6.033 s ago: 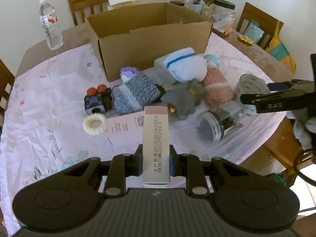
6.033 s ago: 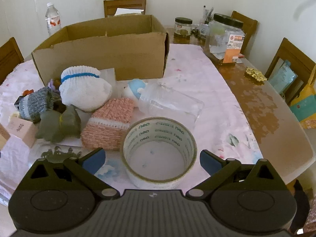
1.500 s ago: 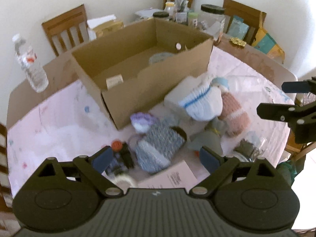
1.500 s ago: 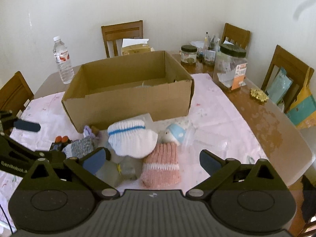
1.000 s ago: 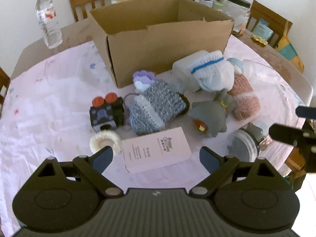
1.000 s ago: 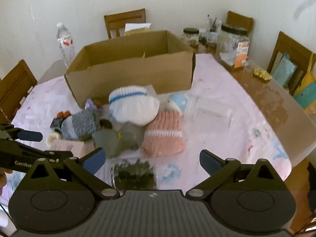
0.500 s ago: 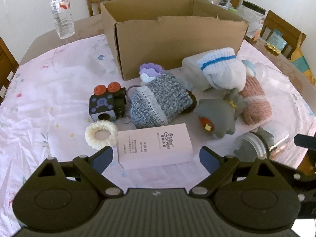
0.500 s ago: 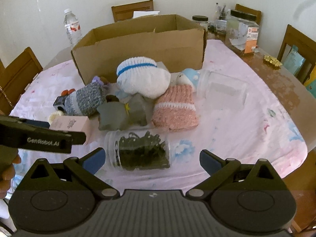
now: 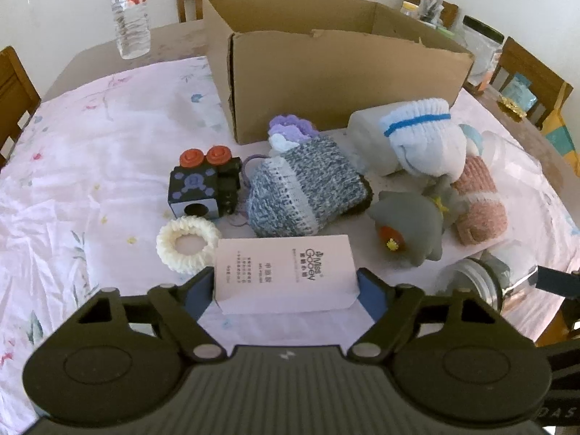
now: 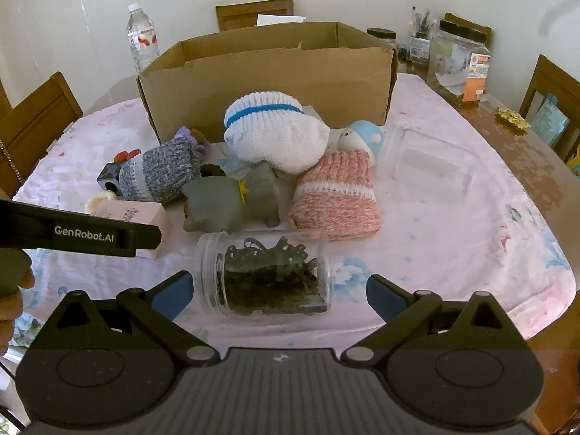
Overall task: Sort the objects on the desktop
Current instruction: 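Grasp the pink product box with the left gripper while the right grasps the clear jar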
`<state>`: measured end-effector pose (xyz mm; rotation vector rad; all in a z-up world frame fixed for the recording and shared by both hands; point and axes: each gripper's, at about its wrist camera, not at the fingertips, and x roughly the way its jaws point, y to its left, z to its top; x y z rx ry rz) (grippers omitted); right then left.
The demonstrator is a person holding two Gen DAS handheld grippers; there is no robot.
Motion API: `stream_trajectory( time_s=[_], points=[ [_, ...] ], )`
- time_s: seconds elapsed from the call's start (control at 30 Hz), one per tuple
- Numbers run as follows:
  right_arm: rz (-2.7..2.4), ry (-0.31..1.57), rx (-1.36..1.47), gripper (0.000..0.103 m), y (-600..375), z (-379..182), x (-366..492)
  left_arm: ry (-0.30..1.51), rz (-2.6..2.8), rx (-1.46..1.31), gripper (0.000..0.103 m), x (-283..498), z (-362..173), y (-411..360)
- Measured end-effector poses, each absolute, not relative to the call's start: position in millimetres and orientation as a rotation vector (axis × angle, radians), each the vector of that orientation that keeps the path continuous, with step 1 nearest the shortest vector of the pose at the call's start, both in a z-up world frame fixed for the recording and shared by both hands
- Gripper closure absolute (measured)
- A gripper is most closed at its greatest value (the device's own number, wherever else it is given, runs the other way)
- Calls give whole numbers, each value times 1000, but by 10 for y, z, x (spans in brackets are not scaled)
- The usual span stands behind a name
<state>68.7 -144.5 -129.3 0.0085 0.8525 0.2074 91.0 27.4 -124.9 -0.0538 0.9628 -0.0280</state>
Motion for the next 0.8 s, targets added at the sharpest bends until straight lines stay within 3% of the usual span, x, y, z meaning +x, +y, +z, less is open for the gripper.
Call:
stream_trajectory(
  time_s=[0.3, 0.43, 0.57, 0.8],
  points=[
    [205, 843, -10, 2, -1366, -1330, 735, 946, -50, -30, 21, 916, -1175, 307],
    [193, 838, -16, 8, -1345, -1327, 768, 943, -70, -21, 21, 926, -1123, 325],
    [196, 855, -18, 21, -1330, -1329, 799, 941, -89, -10, 21, 928, -1064, 344],
    [180, 857, -28, 23, -1327, -1242, 834, 922, -135, 8, 22, 959, -908, 348]
  ],
)
